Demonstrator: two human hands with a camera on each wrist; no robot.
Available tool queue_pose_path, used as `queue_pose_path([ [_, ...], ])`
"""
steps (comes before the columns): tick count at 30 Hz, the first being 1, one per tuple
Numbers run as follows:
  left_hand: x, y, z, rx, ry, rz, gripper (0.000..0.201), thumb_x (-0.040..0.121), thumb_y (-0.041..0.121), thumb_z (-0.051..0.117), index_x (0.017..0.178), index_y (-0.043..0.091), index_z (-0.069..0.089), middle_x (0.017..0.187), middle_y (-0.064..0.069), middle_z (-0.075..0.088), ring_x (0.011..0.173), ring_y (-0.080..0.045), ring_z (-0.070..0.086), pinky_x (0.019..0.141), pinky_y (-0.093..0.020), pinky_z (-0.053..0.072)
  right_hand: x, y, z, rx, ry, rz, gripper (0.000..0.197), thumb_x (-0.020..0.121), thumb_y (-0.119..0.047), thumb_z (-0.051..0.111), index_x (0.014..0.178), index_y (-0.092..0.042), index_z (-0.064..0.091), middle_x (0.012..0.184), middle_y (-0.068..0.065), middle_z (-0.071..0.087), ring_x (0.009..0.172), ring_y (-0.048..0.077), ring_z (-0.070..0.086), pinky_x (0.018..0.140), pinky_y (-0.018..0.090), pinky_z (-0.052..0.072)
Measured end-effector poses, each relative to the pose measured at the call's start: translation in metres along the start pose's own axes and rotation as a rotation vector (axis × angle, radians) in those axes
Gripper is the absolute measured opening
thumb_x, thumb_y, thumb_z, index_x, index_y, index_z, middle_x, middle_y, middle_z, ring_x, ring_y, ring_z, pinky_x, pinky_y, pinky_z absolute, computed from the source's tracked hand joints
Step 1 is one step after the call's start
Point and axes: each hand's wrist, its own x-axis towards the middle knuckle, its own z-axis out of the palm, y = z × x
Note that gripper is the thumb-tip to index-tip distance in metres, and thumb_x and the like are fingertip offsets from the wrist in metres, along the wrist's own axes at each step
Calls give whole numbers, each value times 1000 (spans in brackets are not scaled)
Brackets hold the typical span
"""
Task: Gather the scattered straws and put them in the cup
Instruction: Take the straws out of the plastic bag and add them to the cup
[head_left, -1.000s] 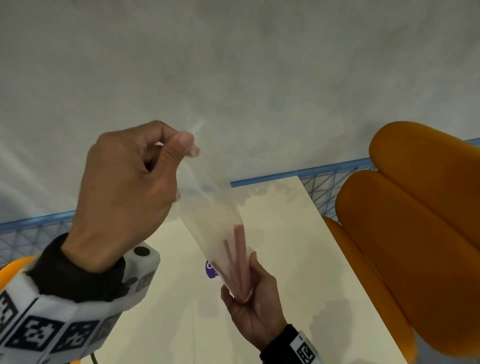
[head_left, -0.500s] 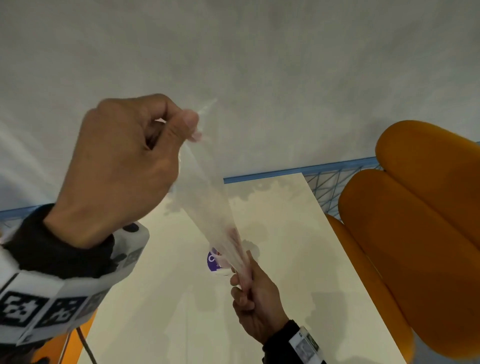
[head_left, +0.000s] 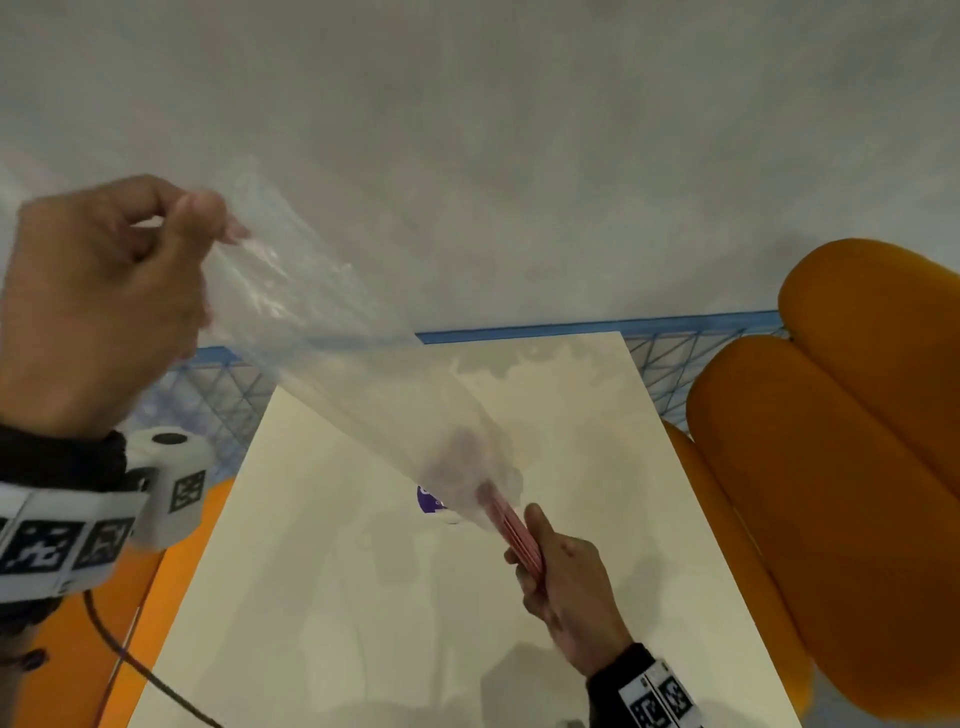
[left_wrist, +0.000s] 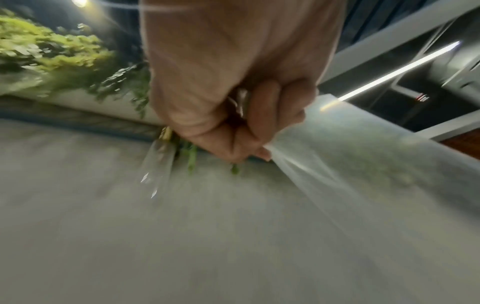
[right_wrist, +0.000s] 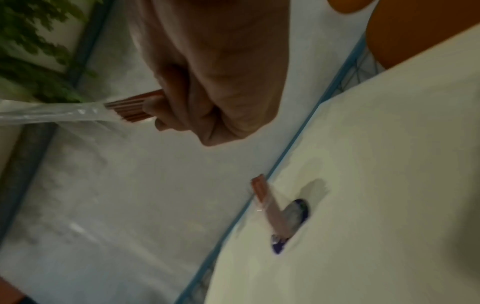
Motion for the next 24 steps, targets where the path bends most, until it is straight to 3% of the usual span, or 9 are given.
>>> queue_pose_path([
  [3,-39,-52,14,-64,-49,-128,38,90,58,48,81,24,63,46,-8,52,31,-15,38,32,-20,29,-4,12,-39,-101,86,29,53,87,-48,58,67,-1,71,50,8,44,40,13,28,39,22,18],
  [7,-124,-126,54,-106,-131,-371,21,97,34,51,84,24,64,45,-5,54,37,-19,43,41,-22,34,-14,14,-99,-322,266,-3,57,88,-50,56,65,-2,73,49,10,51,43,17,36,41,24,24],
  [11,-233,-183,104,-79,-342,-645,19,97,17,55,78,20,61,54,-11,64,35,-22,49,39,-22,36,-26,9,-142,-570,359,-113,63,85,-57,53,56,-4,67,47,10,51,43,17,37,45,26,28],
  [14,-286,-200,123,-44,-394,-790,16,93,19,61,78,15,59,59,-10,66,36,-20,52,39,-20,41,-28,2,-148,-711,359,-180,64,85,-56,52,52,-3,64,44,14,51,41,17,39,46,28,30],
  [16,-305,-211,129,39,-389,-828,19,90,21,65,72,22,59,59,-6,66,39,-20,54,41,-20,44,-27,-2,-141,-790,323,-249,62,87,-52,51,50,-5,63,43,14,54,38,14,40,45,26,32],
  [18,-317,-221,133,148,-465,-837,21,86,29,69,69,28,58,59,0,66,50,-20,60,53,-25,50,-25,-7,-131,-845,269,-308,58,89,-47,50,45,-11,61,42,7,56,35,5,41,42,23,33],
  [20,-320,-223,134,257,-570,-858,16,82,38,71,77,30,58,74,1,67,72,-24,65,71,-37,53,-22,-11,-122,-873,209,-365,54,91,-40,53,40,-22,57,40,1,56,34,3,43,43,14,32],
  [21,-320,-222,133,343,-603,-861,22,79,45,72,90,30,61,90,-4,64,87,-29,63,79,-43,52,-22,-12,-117,-902,179,-391,54,91,-37,55,39,-26,55,40,-1,56,34,4,45,44,12,33],
  [24,-300,-196,125,638,-576,-709,92,63,76,65,133,17,49,124,-10,49,114,-34,47,89,-49,42,-21,-17,-98,-1063,77,-427,53,88,-49,53,41,-25,52,42,1,57,37,9,50,45,14,34],
])
